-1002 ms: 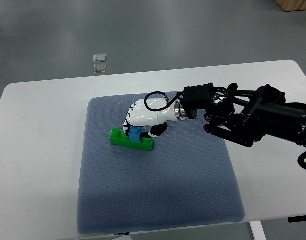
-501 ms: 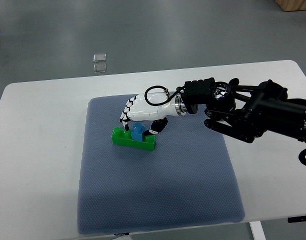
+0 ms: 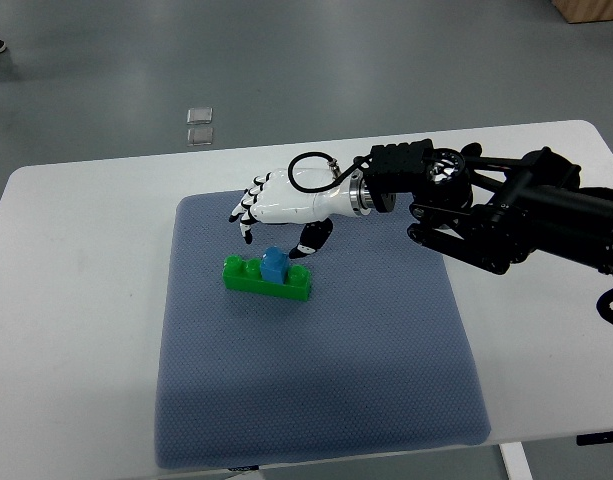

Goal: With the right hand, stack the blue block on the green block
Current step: 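Open the right hand and lift it off the blue block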

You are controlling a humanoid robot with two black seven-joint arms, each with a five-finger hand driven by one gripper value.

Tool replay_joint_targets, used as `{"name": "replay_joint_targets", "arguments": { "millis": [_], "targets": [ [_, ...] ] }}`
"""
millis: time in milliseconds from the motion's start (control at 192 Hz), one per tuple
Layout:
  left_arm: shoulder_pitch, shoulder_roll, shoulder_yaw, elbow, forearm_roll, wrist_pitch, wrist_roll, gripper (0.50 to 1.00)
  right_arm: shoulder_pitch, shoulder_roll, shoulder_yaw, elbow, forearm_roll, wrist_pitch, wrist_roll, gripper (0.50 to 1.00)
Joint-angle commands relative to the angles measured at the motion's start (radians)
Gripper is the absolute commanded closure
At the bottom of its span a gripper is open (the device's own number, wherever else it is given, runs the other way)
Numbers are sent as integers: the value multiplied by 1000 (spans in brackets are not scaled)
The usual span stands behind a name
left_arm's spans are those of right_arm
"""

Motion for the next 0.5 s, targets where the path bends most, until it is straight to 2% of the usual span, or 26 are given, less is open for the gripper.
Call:
{"name": "replay_joint_targets", "arguments": {
  "millis": [0, 277, 496],
  "targets": [
    [-1, 0, 0, 0, -1, 0, 1, 500, 2, -16, 23, -7, 0, 2, -1, 593],
    [1, 0, 0, 0, 1, 0, -1, 500, 0, -56, 34, -50, 38, -11, -5, 587],
    [1, 0, 0, 0, -1, 0, 1, 500, -1, -76, 180, -105, 212, -2, -7, 587]
  ]
}}
